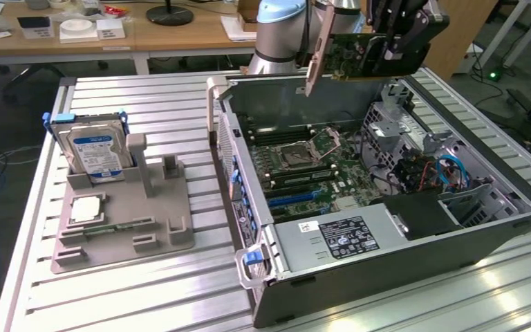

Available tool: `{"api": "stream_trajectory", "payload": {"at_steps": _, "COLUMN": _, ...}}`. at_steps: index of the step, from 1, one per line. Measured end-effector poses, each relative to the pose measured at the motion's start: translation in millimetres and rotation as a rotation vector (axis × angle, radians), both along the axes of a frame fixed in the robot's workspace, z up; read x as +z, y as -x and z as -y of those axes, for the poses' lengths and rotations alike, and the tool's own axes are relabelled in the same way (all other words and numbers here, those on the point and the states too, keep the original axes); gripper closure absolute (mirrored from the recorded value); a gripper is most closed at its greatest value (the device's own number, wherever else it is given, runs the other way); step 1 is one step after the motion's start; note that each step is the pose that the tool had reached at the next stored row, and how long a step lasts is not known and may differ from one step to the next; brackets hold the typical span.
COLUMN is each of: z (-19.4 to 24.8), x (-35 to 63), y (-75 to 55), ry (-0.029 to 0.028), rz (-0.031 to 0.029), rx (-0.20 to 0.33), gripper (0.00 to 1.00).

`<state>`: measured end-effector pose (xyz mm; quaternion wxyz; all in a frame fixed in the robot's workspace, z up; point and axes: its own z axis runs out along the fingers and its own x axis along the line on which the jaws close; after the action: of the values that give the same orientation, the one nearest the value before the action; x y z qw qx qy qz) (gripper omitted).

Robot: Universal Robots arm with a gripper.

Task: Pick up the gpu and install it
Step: 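Insert the gpu into the slot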

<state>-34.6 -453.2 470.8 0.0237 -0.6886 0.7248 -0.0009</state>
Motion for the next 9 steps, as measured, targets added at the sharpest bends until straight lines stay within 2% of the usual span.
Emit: {"api": "stream_trajectory", "payload": {"at_steps": 9, "z": 0.0, "x": -16.4, "y": 0.0, "ry": -0.0001, "rz": 0.0004, "rx": 0.0, "gripper": 0.72}}
